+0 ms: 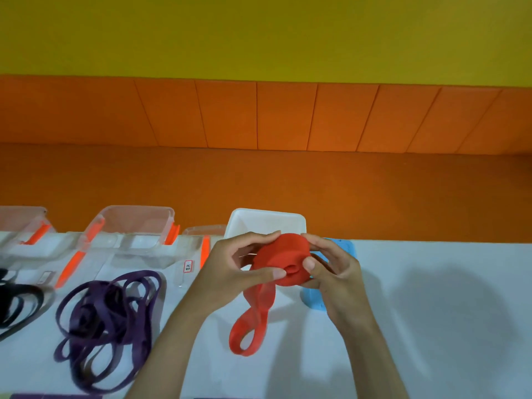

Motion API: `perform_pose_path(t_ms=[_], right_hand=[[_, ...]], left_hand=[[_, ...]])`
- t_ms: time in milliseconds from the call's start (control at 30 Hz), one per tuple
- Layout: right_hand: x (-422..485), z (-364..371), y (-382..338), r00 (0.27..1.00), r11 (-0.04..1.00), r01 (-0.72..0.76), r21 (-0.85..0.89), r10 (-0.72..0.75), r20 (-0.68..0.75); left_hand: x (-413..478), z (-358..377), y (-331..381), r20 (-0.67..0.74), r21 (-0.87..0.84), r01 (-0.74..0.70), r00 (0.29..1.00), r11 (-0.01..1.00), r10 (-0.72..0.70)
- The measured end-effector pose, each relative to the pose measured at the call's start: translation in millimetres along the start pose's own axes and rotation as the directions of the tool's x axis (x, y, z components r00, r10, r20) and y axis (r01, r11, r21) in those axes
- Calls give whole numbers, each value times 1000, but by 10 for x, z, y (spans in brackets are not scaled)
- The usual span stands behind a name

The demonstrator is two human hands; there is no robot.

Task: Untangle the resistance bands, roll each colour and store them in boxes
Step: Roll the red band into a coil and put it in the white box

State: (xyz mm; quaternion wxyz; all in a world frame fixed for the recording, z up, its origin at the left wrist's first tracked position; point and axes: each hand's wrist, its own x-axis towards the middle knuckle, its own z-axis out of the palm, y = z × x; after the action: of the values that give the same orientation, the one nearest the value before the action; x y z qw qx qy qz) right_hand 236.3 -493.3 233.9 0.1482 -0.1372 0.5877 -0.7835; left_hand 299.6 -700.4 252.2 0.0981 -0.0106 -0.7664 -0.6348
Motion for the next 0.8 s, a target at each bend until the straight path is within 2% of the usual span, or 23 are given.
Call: perform_pose_path(t_ms=[67,167,200,267,367,433,500,567,633,700,800], right_hand=[[-43,6,22,999,999,3,-50,-1,41],[-77,-48,44,996,965,40,-258,-18,85],[-83,-64,55,996,959,44,-279,-20,86],[-102,-88,93,995,972,79,-220,-62,82],[-133,-46,156,991,991,129,-43,-127,43],[-134,-10,178,992,993,114,26,-115,42],[-122,-13,185,993,996,76,-35,-72,95],[-95,-43,186,980,977,28,-210,14,199],[-63,-44,173,969,941,39,-337,47,244],[-39,-20,139,980,939,77,-335,-10,196],[-16,7,109,988,973,87,-214,-57,144]], left_hand=[[-50,-43,-23,1,55,-4,1000,999,4],[-142,-77,-20,55,197,-26,998,980,16],[-162,-70,-15,78,247,-36,997,968,17],[-176,-43,-2,81,266,-35,997,963,14],[-171,-34,-23,7,177,-58,998,983,57],[-175,-72,-47,-1,132,-65,998,989,66],[-189,-149,-69,19,148,-55,998,987,53],[-198,-207,-101,74,243,-55,997,968,38],[-197,-190,-144,123,331,-62,992,942,22],[-185,-134,-175,102,317,-46,995,947,14],[-133,-129,-190,52,208,3,999,978,-14]])
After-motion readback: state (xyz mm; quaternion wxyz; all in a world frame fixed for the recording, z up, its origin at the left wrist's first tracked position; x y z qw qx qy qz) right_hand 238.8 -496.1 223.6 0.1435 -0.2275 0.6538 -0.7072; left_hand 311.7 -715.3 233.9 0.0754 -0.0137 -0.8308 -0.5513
